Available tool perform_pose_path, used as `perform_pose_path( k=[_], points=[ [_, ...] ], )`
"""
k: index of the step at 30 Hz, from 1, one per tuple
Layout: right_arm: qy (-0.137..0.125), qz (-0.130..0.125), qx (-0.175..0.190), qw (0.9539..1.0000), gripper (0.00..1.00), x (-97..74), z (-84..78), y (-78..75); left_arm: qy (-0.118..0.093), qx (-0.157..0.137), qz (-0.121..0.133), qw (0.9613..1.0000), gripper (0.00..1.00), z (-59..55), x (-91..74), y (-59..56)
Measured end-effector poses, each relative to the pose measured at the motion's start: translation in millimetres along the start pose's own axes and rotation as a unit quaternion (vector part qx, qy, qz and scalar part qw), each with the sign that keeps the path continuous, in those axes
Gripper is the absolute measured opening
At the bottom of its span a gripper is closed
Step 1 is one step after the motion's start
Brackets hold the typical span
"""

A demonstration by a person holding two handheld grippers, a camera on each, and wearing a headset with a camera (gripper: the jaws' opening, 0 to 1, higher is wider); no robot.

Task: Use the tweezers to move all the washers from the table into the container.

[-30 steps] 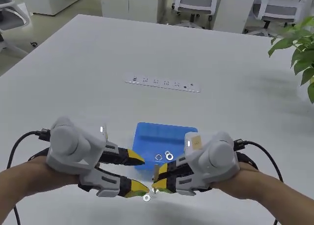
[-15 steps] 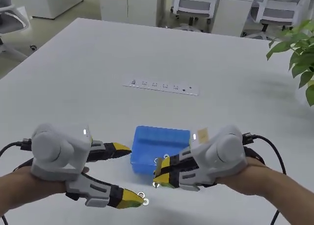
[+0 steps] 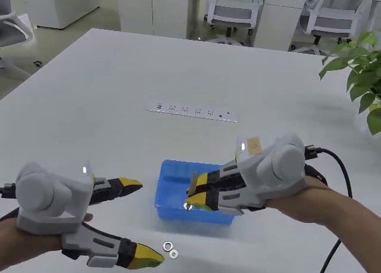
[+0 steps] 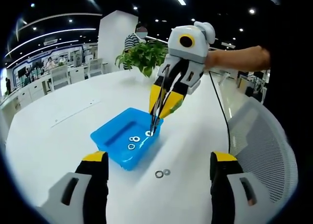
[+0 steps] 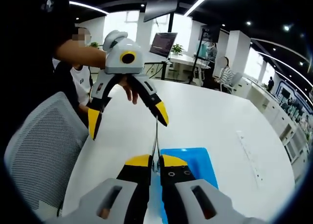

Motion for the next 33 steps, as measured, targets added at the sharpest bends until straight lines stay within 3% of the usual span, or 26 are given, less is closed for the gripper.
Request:
perform_pose_path(
  k=[7,12,33],
  points=[
    [-0.006,-0.023,-0.017,0.9996,0.07,5.0,3.7,-17.6,-0.007,0.0,0.023,0.9997,0.99,3.5,-4.0,4.9],
    [-0.011,-0.034,-0.016,0.9992,0.07,10.8,2.3,-29.3,-0.006,0.0,0.027,0.9996,0.99,3.6,-5.8,7.8],
    [0.0,-0.021,-0.023,0.9995,0.08,42.3,-19.0,-46.9,-0.013,0.004,0.04,0.9991,0.99,10.4,-2.9,28.1]
  ],
)
Point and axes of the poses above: the centre of the closed fingertips' face, and the gripper's own axes: x roughly forward along the fingers, y roughly to its left, z roughly out of its top, the point moved 4 cm from there along -x, roughly backward along the fingers, and after that the axes turned 2 degrees about x, right-handed, at the moved point
